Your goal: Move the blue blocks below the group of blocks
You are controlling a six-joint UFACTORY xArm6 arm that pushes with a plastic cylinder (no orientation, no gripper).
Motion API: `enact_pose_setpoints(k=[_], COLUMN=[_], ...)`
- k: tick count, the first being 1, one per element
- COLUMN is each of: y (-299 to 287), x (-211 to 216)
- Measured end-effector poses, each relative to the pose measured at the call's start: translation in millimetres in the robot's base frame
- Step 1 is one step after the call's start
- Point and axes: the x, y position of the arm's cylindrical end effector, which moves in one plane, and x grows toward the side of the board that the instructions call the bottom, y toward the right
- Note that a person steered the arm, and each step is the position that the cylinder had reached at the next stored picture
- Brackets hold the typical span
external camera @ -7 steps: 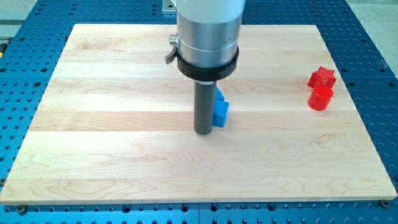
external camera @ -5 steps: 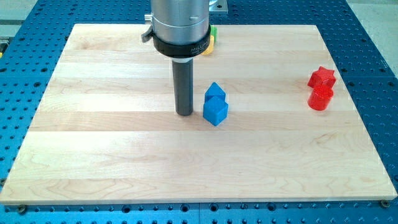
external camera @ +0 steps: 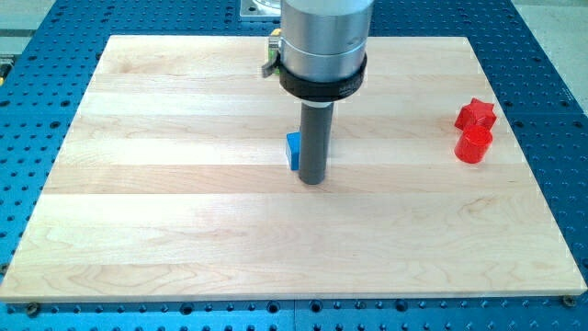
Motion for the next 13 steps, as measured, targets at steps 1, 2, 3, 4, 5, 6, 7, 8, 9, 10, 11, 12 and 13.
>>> enact_pose_setpoints(k=[1, 2, 3, 4, 5, 6, 7, 8, 9, 10, 11, 12, 13], y=[-3.8, -14.4, -46.4, -49.5, -37.6, -34.7, -34.7, -25.7, -15.9, -16.5, -42.8, -36.6, 3.0], x=[4.5, 25.5, 17.6, 11.2, -11.6, -33.9, -33.6, -40.0, -45.3, -45.3, -17.9, 26.3, 33.0])
